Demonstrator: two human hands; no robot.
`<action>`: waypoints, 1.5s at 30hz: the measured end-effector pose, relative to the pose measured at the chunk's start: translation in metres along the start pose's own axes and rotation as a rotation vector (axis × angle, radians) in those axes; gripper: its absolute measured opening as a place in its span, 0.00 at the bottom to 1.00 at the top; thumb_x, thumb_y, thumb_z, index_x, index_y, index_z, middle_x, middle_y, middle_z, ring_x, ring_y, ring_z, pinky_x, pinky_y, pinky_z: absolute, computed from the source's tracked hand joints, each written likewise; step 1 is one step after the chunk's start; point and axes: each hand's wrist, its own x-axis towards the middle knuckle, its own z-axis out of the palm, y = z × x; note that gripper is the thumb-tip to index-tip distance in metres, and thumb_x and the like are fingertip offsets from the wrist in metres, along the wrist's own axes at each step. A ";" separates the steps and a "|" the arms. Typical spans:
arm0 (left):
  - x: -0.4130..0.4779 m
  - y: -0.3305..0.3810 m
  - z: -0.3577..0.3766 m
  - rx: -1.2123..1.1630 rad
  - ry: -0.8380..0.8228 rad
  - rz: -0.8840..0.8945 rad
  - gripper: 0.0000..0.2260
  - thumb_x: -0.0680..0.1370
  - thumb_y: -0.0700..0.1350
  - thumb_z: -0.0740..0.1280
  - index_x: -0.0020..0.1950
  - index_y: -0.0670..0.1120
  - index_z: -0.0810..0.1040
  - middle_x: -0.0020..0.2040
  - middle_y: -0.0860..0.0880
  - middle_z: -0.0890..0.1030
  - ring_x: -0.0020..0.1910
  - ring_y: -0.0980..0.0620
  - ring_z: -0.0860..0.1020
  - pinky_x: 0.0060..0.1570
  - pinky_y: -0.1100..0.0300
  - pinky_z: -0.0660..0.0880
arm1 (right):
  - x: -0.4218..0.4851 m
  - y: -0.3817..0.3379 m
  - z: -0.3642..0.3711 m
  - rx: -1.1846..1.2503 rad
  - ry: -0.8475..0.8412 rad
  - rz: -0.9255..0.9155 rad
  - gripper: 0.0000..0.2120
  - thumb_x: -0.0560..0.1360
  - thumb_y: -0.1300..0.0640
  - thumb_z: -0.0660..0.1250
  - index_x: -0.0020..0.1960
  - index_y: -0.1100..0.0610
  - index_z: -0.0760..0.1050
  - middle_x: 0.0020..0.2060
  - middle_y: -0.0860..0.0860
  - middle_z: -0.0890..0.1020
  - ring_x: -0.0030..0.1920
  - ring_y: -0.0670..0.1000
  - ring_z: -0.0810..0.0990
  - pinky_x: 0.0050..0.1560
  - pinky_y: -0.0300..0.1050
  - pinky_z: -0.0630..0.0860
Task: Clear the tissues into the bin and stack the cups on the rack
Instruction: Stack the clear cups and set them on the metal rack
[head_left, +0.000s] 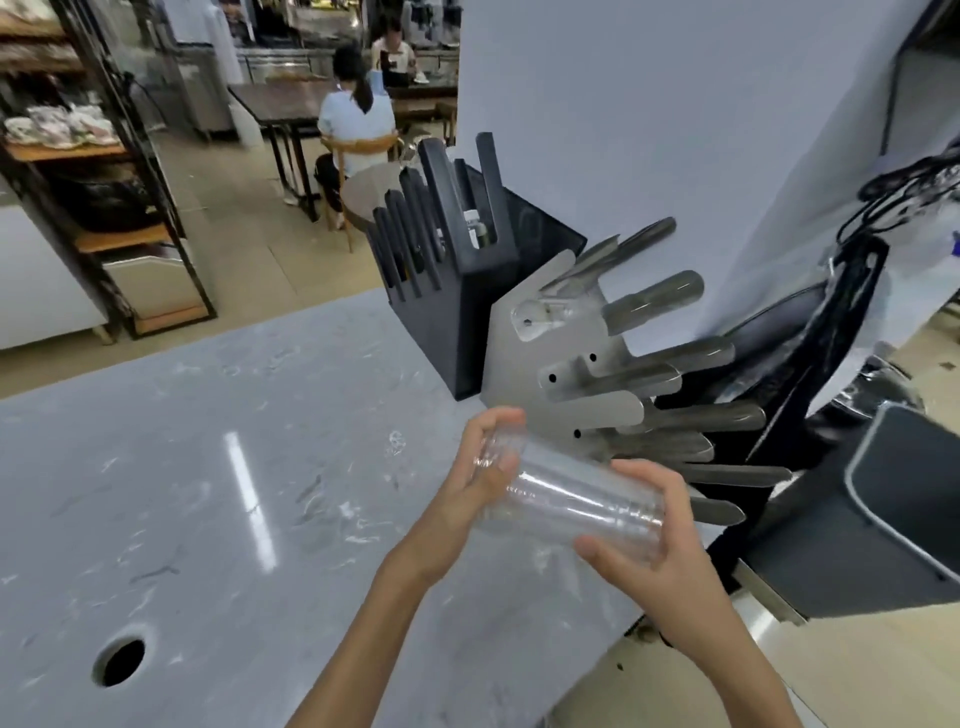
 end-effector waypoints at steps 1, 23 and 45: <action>0.019 0.011 0.006 0.014 -0.004 0.021 0.36 0.68 0.74 0.66 0.72 0.60 0.68 0.69 0.53 0.75 0.68 0.53 0.75 0.69 0.46 0.73 | 0.007 -0.003 -0.010 0.013 0.045 -0.047 0.33 0.65 0.54 0.80 0.64 0.39 0.70 0.54 0.36 0.78 0.52 0.42 0.82 0.45 0.34 0.81; 0.227 -0.060 0.058 0.152 0.566 -0.041 0.17 0.86 0.56 0.51 0.74 0.61 0.67 0.75 0.52 0.70 0.75 0.51 0.67 0.77 0.47 0.62 | 0.245 -0.035 -0.153 -0.751 -0.105 -0.517 0.31 0.68 0.48 0.74 0.67 0.38 0.64 0.60 0.42 0.65 0.59 0.41 0.71 0.55 0.38 0.70; 0.263 -0.095 0.003 0.145 0.611 -0.028 0.30 0.80 0.57 0.65 0.81 0.61 0.58 0.80 0.58 0.62 0.77 0.57 0.64 0.74 0.54 0.67 | 0.320 0.002 -0.076 -1.212 -0.189 -0.565 0.48 0.72 0.38 0.70 0.81 0.42 0.42 0.76 0.49 0.65 0.70 0.52 0.72 0.65 0.46 0.72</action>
